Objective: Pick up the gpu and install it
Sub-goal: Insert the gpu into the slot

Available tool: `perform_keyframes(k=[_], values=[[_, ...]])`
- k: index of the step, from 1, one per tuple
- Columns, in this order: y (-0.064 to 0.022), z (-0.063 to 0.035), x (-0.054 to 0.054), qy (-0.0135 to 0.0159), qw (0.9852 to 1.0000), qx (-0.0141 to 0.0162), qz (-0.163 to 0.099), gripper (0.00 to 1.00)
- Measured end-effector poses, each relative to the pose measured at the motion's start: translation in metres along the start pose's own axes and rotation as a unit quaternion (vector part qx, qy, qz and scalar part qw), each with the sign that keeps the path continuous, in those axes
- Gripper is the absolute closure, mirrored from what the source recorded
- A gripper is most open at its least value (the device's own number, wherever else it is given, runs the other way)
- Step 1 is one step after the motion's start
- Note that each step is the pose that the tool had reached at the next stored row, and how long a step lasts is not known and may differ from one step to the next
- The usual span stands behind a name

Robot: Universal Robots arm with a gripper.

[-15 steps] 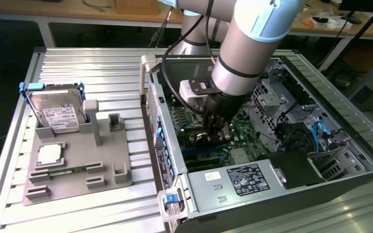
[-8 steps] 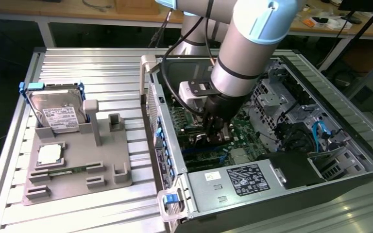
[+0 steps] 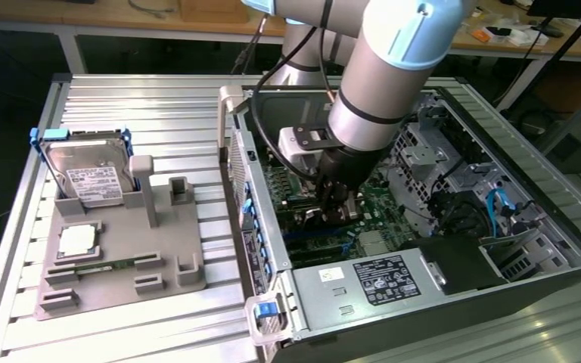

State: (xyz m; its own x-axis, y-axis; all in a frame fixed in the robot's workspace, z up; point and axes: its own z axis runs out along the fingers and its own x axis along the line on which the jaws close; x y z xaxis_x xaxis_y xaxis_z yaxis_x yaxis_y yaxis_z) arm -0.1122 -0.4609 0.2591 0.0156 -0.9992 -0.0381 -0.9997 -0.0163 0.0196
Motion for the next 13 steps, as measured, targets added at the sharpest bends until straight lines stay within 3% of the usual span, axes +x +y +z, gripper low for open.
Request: perform_keyframes(k=[7,13], values=[[0.0001,-0.003,0.0,0.0006,1.0,-0.0003,0.0,0.73],[0.0002,-0.0031,0.0002,-0.0006,1.0,-0.0003,0.002,0.73]])
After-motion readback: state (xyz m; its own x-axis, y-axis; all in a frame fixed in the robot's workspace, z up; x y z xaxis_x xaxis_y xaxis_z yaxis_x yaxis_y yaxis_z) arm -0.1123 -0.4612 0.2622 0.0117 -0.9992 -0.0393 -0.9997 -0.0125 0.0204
